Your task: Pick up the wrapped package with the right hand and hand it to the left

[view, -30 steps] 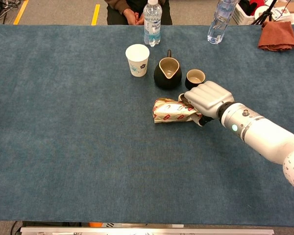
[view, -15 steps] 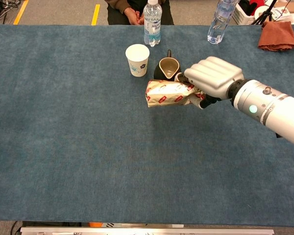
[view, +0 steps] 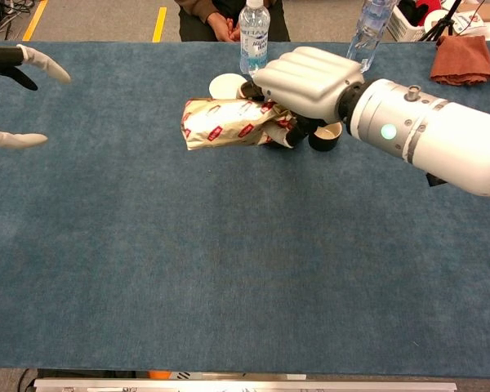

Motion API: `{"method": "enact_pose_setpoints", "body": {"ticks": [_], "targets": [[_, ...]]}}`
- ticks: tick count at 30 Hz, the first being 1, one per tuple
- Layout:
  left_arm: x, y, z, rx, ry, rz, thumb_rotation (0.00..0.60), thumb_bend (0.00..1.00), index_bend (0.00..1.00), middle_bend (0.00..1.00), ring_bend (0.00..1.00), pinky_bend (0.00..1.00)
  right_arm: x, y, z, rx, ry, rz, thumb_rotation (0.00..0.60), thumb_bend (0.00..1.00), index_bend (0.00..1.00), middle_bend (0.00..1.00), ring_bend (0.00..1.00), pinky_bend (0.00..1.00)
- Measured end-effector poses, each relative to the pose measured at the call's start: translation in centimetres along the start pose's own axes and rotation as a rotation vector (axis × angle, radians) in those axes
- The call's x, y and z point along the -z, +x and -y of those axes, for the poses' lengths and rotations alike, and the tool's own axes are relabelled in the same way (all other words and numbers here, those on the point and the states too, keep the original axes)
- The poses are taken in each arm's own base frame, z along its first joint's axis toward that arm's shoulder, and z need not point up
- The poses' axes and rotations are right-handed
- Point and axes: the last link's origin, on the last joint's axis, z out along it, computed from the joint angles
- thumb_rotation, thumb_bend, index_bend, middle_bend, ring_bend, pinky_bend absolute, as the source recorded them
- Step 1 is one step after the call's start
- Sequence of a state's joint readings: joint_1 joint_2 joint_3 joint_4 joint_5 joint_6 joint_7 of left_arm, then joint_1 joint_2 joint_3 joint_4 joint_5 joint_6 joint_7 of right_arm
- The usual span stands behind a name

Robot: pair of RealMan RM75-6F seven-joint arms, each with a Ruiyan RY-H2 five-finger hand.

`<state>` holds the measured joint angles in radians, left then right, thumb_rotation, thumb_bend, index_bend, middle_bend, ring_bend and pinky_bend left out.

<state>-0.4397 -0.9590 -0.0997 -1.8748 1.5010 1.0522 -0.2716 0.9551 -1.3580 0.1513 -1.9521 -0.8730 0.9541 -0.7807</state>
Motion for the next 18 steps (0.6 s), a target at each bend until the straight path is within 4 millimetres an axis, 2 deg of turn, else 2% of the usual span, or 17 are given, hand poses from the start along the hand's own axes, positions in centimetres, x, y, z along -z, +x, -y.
{"method": "enact_pose_setpoints", "body": {"ticks": [7, 13, 18], "targets": [[-1.5, -1.1, -0.8, 0.081, -0.037, -0.049, 0.6, 0.2, 0.26, 0.22, 0.14, 0.26, -1.9, 1.1, 2.0, -0.08, 0.021, 0.024, 0.6, 0.53, 0.55, 0.57, 0.52, 0.57], [-2.2, -1.2, -0.7, 0.184, -0.029, -0.097, 0.6, 0.2, 0.26, 0.23, 0.15, 0.26, -3.4, 2.2, 3.8, -0.155, 0.036, 0.044, 0.6, 0.53, 0.55, 0.57, 0.52, 0.58], [-2.5, -1.5, -0.6, 0.204, -0.035, -0.122, 0.6, 0.2, 0.26, 0.23, 0.15, 0.27, -4.3, 2.9, 4.9, -0.199, 0.044, 0.057, 0.6, 0.53, 0.55, 0.57, 0.52, 0.58]]}}
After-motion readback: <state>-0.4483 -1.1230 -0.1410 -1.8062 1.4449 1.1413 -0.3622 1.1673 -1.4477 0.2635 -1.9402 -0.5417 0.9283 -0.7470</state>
